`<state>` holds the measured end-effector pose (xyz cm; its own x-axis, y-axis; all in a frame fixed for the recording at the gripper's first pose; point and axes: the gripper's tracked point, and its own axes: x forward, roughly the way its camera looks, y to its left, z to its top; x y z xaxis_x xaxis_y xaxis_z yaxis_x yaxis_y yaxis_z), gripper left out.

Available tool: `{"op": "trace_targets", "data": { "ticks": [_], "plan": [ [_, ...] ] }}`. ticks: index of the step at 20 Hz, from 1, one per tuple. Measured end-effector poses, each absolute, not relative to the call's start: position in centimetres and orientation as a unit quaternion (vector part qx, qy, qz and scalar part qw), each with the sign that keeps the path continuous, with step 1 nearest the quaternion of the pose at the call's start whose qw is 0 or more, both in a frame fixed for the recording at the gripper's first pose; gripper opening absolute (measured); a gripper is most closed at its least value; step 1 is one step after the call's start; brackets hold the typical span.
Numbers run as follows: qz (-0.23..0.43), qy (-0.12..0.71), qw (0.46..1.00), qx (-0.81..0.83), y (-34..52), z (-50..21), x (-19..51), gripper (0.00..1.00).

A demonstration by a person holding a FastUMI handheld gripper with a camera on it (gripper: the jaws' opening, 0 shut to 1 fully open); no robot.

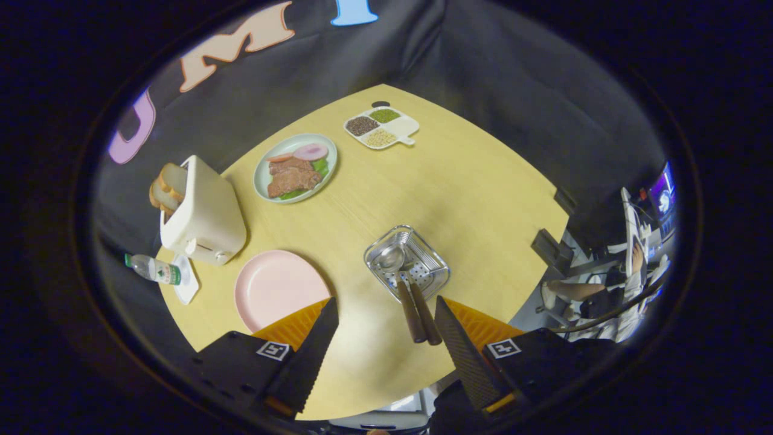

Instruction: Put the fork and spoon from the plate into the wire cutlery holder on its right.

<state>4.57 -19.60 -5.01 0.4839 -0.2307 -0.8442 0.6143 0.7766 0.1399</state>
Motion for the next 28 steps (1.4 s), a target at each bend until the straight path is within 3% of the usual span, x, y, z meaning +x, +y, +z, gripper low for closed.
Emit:
{"op": "trace_targets", "data": {
  "ticks": [9, 16, 24, 28],
  "plan": [
    [-0.183, 0.336, 0.919, 0.098, -18.0, -1.2, 6.1, 1.00],
    [-0.100, 0.167, 0.979, 0.056, -14.7, 4.0, 8.5, 1.00],
    [-0.044, -0.039, 0.996, 0.062, -13.1, 13.4, 7.0, 1.00],
    [-0.024, -0.071, 0.995, 0.072, -12.6, 14.4, 4.9, 1.00]
  ]
}}
